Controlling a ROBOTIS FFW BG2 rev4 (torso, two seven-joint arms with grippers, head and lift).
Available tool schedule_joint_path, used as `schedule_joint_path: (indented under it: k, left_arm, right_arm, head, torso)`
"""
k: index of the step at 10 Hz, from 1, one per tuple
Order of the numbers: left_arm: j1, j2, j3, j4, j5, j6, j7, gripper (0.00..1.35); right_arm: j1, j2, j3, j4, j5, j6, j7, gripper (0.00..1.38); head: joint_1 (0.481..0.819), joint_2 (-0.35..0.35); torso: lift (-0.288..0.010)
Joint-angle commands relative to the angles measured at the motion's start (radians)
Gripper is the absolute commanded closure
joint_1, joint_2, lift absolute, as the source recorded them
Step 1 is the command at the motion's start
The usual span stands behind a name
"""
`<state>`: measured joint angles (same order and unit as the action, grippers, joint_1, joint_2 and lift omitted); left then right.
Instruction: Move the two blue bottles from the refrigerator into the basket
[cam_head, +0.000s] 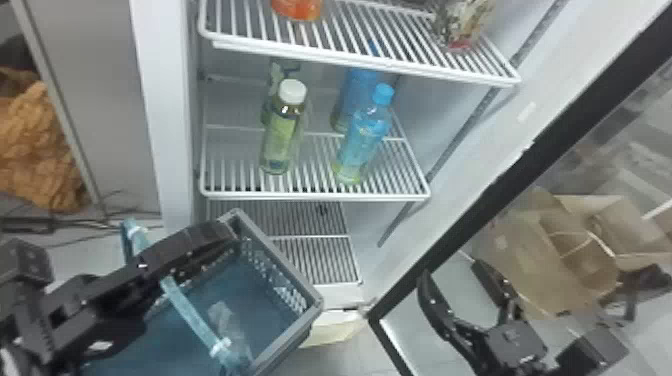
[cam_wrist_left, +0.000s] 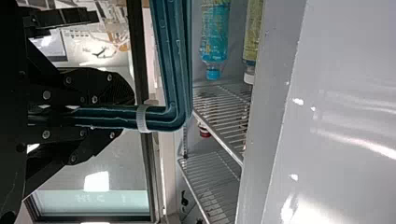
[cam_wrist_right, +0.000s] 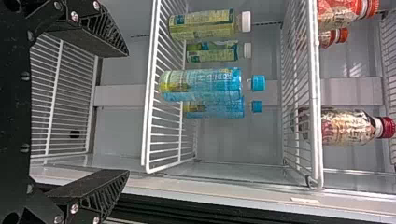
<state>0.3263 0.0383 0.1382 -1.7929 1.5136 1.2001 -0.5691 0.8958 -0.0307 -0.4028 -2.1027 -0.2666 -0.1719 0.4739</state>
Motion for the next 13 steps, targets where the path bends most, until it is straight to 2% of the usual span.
schedule_joint_path:
  k: [1, 6, 11, 13]
  left_arm:
    - [0.000, 0.000, -0.005, 0.000, 0.002, 0.000, 0.000, 1.18]
    - [0.010, 0.000, -0.003, 0.000, 0.004, 0.000, 0.000, 1.18]
    - [0.015, -0.003, -0.003, 0.000, 0.014, 0.000, 0.000, 1.18]
    - [0.015, -0.005, -0.003, 0.000, 0.014, 0.000, 0.002, 1.18]
  right_arm:
    - [0.000, -0.002, 0.002, 0.001, -0.001, 0.000, 0.000, 0.17]
    - [-0.012, -0.011, 0.018, 0.010, -0.005, 0.000, 0.000, 0.17]
    - [-0.138, -0.025, 0.036, 0.045, 0.017, 0.027, 0.000, 0.17]
    - [-0.201, -0.040, 0.066, 0.074, 0.017, 0.044, 0.000, 0.17]
  head:
    - [0.695, -0.350]
    - [0.695, -0.350]
    - [0.695, -0.350]
    - [0.695, -0.350]
  torso:
    - [-0.216]
    - [-0.216]
    - [-0.216]
    - [-0.216]
